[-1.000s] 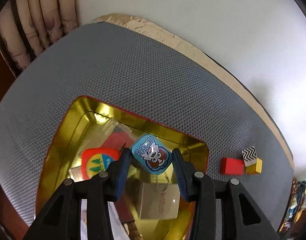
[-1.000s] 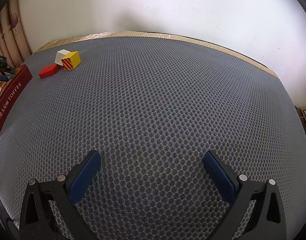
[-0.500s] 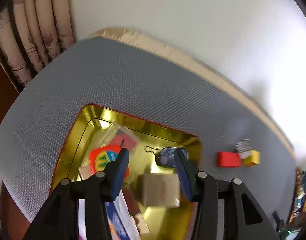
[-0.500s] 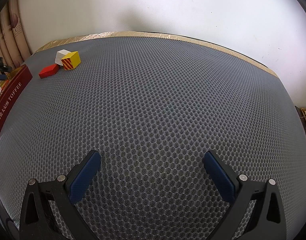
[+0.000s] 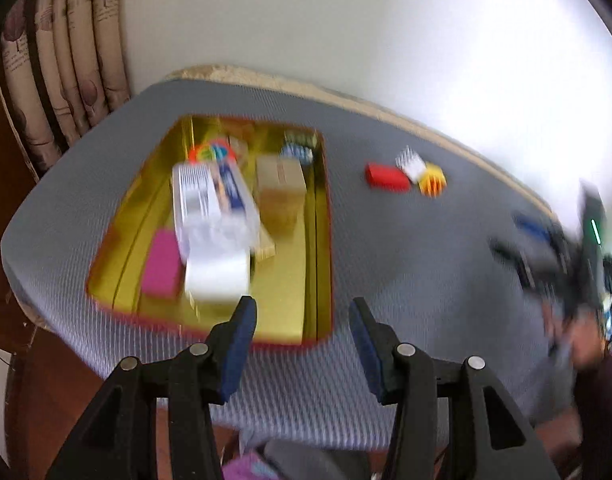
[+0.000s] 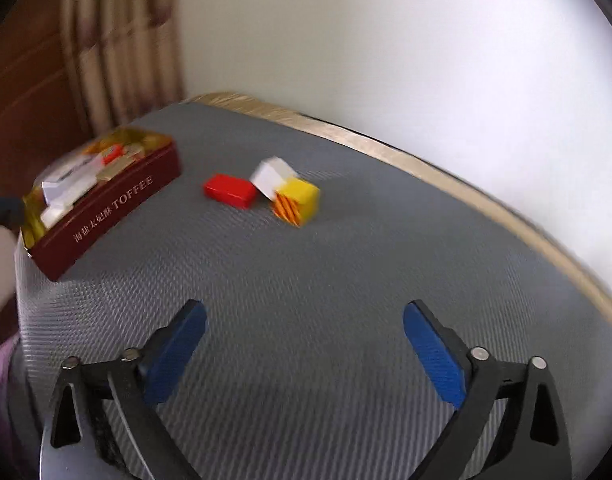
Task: Organize rigid objects
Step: 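Grasp the yellow cube with the right gripper, then carry the yellow cube into the tin and open the right gripper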
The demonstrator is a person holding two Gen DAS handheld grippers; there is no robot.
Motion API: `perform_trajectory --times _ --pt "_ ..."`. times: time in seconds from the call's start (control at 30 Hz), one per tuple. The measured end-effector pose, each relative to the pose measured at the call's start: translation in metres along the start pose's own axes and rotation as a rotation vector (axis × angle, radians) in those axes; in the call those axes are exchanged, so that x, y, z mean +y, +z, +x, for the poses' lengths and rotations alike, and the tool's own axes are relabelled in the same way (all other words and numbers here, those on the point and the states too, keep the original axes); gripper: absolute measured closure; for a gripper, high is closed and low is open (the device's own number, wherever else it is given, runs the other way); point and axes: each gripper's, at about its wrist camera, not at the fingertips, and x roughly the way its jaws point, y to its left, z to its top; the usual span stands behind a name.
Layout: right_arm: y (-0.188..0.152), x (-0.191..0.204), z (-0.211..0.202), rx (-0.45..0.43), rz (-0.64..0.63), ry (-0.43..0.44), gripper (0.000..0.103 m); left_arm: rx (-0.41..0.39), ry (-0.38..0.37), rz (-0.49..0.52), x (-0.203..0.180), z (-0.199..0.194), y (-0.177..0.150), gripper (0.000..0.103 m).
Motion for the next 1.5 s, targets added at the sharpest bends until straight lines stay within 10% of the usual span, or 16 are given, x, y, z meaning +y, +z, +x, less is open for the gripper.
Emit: perform_trajectory --times 0.67,0.8,0.83,1.17,1.5 --pt "0.096 0.005 0.124 0.203 -0.451 0.136 0.023 0.095 0.067 -0.014 0.011 0.015 -0.001 0.054" --pt "0.095 0.004 0.133 0.286 -0.447 0.194 0.049 0.097 0.081 -0.019 0.012 0.017 -0.002 0.054" --pt "0.095 0.003 0.132 0.298 -0.433 0.192 0.064 0.095 0.083 -0.024 0.013 0.016 -0.002 0.054" --pt "0.07 0.023 0.036 0.177 -0.158 0.244 0.066 -0.049 0.17 -0.079 0.038 -0.014 -0.012 0.053" --pt "0.099 0.176 -0.017 0.03 -0.231 0.441 0.066 -0.055 0.24 -0.146 0.084 -0.012 -0.031 0.053"
